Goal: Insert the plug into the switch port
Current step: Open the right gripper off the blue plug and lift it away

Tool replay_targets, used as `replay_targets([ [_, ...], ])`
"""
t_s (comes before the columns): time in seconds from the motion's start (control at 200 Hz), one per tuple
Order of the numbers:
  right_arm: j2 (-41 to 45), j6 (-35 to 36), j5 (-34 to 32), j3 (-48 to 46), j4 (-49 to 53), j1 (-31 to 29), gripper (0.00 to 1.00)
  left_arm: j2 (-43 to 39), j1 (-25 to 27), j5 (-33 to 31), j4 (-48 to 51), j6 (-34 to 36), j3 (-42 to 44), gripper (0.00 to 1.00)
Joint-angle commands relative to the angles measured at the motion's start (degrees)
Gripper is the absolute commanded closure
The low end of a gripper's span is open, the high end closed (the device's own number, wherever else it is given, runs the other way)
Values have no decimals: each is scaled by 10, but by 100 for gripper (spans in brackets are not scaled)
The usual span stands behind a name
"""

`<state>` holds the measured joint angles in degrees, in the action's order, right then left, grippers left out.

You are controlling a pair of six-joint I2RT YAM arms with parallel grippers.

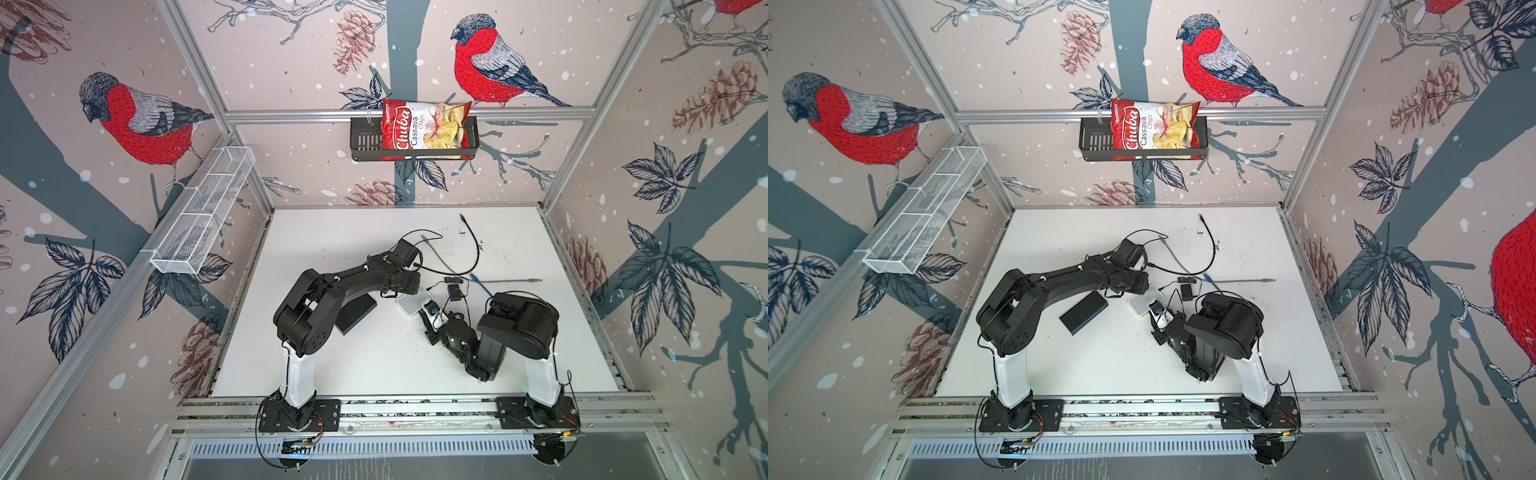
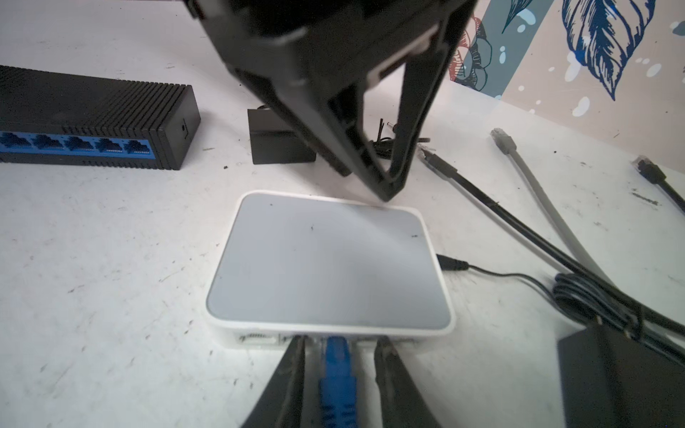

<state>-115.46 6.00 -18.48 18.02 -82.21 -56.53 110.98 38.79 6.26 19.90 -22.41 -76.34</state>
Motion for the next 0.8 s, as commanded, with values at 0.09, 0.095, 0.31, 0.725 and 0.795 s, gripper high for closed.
replay_targets([
  [0.09,17,-15,10,-3,115,14,76,-3,-10,11,14,31,-42,60],
  [0.095,17,-16,10,-4,115,15,77,-3,-10,11,14,31,-43,59],
  [0.31,35,-52,-10,-25,100,32,81,-12,-23,12,7,40,-68,54],
  [0.725,95,-117,-86,-54,122,64,81,-43,-45,24,-30,41,-38,52],
  [0.795,106,-114,-76,-58,117,69,81,-46,-49,29,-36,40,-32,53],
])
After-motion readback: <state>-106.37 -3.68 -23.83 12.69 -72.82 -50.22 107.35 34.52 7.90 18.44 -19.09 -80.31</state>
